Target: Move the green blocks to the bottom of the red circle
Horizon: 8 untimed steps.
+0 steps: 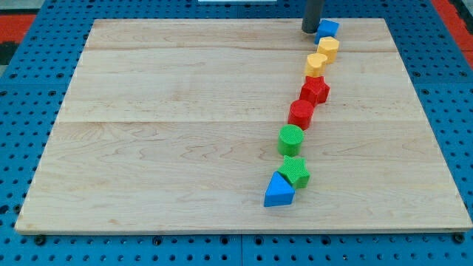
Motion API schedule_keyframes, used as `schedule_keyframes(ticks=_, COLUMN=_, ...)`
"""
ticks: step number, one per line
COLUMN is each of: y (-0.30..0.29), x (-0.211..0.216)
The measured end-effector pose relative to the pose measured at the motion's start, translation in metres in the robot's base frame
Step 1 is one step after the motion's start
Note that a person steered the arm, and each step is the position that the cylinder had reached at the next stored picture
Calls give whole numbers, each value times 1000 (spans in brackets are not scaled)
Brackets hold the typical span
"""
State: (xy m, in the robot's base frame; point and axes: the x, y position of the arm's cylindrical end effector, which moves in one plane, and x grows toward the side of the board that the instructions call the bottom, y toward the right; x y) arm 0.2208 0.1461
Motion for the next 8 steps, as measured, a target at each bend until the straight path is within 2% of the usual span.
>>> schedule_keyframes(ticks=3, y=-68, x=22)
schedule_keyframes(ticks=6, y=-71, x=22)
schedule_keyframes(ticks=8, y=-150, x=22)
